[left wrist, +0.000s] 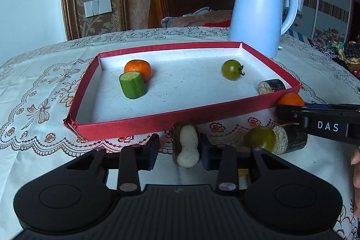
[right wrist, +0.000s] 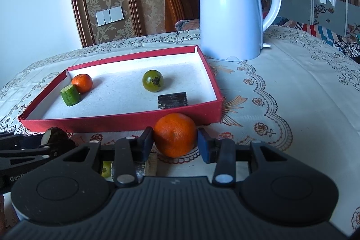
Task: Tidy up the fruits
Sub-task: 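Grasp the white-fleshed eggplant piece with the left tool while the right tool lifts the mandarin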
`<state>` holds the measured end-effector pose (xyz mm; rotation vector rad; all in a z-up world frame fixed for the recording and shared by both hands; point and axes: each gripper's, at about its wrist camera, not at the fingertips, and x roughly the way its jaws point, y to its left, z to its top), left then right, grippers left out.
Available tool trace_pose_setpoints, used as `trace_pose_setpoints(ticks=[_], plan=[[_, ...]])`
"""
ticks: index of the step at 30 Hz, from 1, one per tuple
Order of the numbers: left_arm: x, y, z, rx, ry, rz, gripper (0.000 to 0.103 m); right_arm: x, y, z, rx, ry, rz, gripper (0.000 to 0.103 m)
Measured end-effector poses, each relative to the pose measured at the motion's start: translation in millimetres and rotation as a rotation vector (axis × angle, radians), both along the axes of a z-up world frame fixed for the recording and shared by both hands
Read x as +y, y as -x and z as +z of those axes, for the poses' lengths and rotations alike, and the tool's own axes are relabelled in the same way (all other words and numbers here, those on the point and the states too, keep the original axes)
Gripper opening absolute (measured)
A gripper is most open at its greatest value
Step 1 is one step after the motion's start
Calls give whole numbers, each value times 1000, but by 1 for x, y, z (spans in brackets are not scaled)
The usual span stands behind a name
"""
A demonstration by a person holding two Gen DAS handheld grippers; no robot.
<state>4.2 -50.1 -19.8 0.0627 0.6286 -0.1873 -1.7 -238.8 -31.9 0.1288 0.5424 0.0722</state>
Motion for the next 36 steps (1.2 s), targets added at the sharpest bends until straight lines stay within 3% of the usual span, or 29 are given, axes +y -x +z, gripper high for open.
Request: trace_pose_setpoints(ticks=[12,14,17,28,36], plan=[[-2,8,6,-52,-18,-21,32,-2,4,0,-13,-13,0,39],[-2,8,6,-53,-20,-30,25,-3,4,0,-16,-17,-3,39],[-3,9,5,-56,-26,-35,25,-4,5,1,-17,-22,-7,39],[2,11,8,-64,1,-30,24,-8,9,2,-39,-39,-17,39],[10,22,19,-139,58,-25,23,-11,15,4,-66,-50,-24,39]])
